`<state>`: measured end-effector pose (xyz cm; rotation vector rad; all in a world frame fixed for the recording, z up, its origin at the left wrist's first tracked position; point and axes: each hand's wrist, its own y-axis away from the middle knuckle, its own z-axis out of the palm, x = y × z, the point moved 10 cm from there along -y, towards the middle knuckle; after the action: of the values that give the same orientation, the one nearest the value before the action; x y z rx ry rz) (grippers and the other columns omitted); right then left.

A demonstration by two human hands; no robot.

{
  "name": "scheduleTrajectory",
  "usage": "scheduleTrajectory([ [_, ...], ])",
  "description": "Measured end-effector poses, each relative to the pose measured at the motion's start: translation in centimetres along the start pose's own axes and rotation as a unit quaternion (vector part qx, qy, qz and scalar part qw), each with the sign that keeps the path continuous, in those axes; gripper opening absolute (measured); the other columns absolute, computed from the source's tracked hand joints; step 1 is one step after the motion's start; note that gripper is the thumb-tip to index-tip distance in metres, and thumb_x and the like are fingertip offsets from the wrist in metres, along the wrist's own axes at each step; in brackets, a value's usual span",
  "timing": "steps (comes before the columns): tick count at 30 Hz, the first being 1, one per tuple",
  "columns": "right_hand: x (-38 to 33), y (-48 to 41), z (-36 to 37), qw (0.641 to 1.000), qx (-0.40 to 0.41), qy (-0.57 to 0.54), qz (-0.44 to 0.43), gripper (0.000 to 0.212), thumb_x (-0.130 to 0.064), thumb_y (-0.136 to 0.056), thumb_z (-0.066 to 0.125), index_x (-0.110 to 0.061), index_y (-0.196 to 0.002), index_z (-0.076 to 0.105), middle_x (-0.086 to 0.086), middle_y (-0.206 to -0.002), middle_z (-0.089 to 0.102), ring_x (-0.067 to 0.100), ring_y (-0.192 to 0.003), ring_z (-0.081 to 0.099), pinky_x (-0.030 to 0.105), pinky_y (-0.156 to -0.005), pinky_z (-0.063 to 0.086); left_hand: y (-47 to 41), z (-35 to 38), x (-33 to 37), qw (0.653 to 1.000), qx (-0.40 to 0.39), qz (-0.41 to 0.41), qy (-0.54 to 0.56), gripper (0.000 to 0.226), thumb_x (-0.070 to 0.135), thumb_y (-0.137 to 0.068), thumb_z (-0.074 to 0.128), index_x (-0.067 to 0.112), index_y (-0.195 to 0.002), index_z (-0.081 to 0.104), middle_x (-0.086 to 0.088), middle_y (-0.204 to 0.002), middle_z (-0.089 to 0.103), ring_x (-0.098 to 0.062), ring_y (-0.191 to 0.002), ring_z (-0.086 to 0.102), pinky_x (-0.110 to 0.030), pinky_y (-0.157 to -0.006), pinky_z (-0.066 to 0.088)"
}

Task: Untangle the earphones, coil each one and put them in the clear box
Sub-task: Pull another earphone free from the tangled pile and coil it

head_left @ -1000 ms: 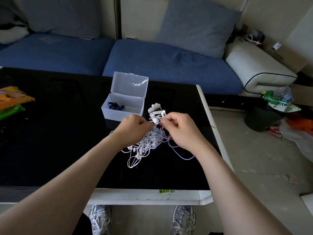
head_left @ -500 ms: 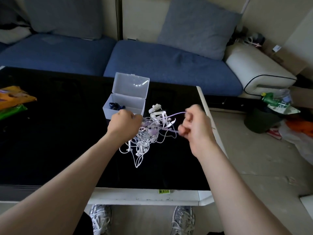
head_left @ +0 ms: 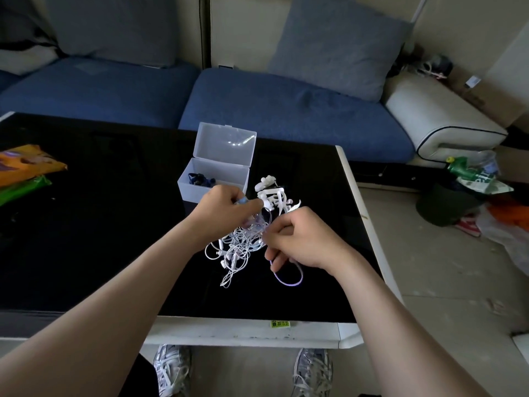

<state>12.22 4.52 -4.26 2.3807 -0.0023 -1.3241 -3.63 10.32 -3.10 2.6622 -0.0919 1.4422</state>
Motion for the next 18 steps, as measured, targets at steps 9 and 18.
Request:
scheduleTrajectory([
  [9, -3.0, 1.3, -5.2, 0.966, 0.186, -0.12, -0.134, 0.017, -0.002, -0.094, 0.068, 0.002, -0.079, 0.073, 0.019, -0.061, 0.066, 0.029, -0.054, 0.072, 0.025, -0.054, 0.044, 0.0, -1.1, -1.1, 1.0, -0.004, -0.015, -0.026, 0.06, 0.058, -0.094, 0.069, -0.001, -0.085, 0.064, -0.008, -0.066, 0.056, -0.015, -0.059, 0.049, -0.033, -0.061, 0.041],
  [18, 2.6, 3.9, -8.9, 0.648, 0.375, -0.661, -0.056, 0.026, -0.012, -0.095, 0.039, -0.011, -0.071, 0.049, 0.013, -0.072, 0.066, 0.033, -0.072, 0.068, 0.032, -0.061, 0.06, 0.2, -4.5, -3.5, 0.973, 0.131, -0.117, -0.151, 0.04, 0.039, -0.096, 0.055, 0.009, -0.071, 0.052, -0.009, -0.075, 0.061, -0.025, -0.063, 0.055, -0.029, -0.056, 0.041],
])
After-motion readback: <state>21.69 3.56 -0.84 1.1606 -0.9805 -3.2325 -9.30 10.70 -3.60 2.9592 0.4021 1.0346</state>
